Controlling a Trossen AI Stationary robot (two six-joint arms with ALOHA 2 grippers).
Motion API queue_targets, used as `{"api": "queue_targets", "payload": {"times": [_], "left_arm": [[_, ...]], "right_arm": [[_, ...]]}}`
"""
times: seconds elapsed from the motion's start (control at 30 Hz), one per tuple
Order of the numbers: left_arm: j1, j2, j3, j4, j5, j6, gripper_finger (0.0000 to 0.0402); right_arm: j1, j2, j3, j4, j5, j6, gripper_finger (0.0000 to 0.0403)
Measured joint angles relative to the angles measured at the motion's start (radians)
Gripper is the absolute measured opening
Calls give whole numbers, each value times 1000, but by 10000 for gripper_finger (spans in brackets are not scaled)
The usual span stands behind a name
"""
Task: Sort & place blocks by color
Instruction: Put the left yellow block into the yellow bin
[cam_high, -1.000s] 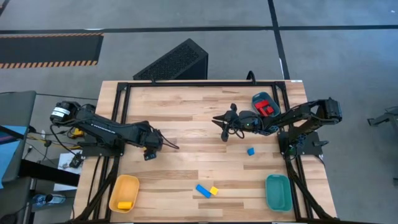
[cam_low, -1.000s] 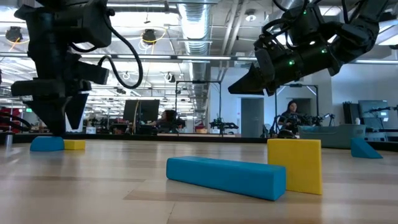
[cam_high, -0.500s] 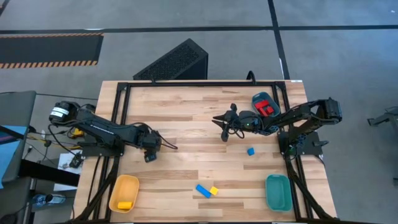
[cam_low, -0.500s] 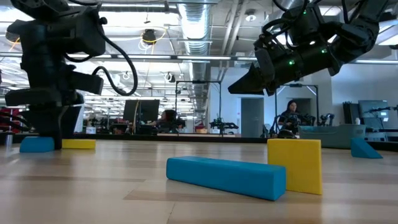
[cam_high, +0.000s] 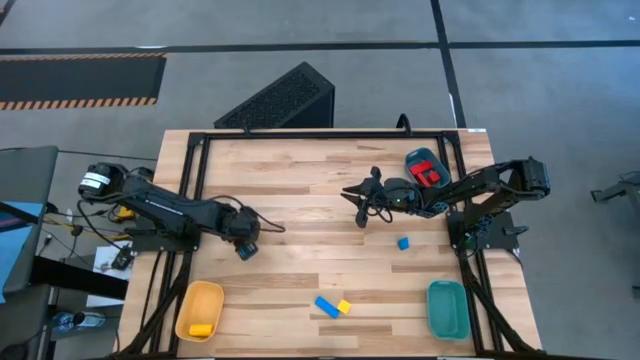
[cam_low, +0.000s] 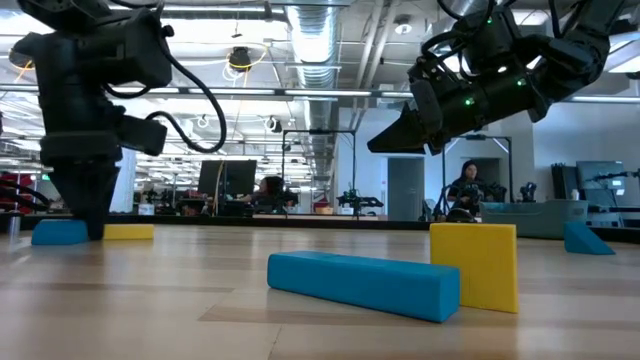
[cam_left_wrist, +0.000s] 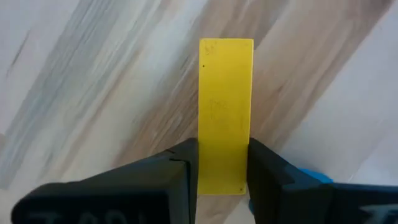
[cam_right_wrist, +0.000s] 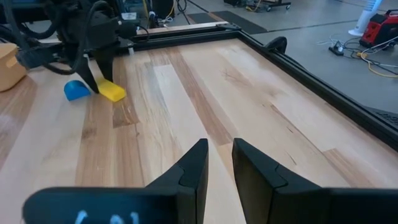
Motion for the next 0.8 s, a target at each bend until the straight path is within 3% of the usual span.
{"api": "queue_targets", "payload": {"times": [0.3,0.5,0.63,0.8], "left_arm": [[41,-3,5,-9,-4,-102,95],[32,0,40,-57,-85,-171,71],[-27,-1,115,-157,-65,-238,71],[-192,-2,244,-356,-75,-417,71]], "right_arm": [[-7,0,0,-2,0,0,98],[1,0,0,-31,0,40,98],[12,0,0,-55,0,87,98],[77,0,0,-98,1,179,98]]}}
